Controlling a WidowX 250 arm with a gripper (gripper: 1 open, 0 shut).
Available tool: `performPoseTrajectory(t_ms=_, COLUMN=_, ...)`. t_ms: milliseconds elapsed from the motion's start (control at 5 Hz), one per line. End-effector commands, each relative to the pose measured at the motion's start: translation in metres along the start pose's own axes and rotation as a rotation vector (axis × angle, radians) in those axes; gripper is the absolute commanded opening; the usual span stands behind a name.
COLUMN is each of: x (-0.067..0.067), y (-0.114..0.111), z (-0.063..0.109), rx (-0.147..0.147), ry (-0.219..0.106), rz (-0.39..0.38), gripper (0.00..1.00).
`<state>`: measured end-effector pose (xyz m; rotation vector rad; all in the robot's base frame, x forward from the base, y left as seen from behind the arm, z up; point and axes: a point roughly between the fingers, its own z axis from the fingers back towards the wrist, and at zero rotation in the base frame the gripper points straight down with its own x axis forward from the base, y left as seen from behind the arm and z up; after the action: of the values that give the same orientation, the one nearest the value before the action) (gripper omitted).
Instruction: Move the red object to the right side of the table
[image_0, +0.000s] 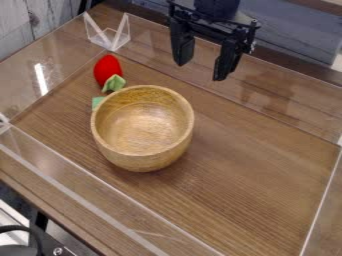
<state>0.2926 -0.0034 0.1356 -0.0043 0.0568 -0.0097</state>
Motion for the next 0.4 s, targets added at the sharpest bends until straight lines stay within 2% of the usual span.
performPoseTrajectory(t_ms=0, x=-0.001, y=-0.001, z=-0.016, rx=-0.005, ry=0.025, rz=0.067, gripper=1.0)
performPoseTrajectory(t_ms=200, x=0.0, y=0.037, z=-0.011, rx=0.004, ry=0.005, rz=0.046, gripper=1.0)
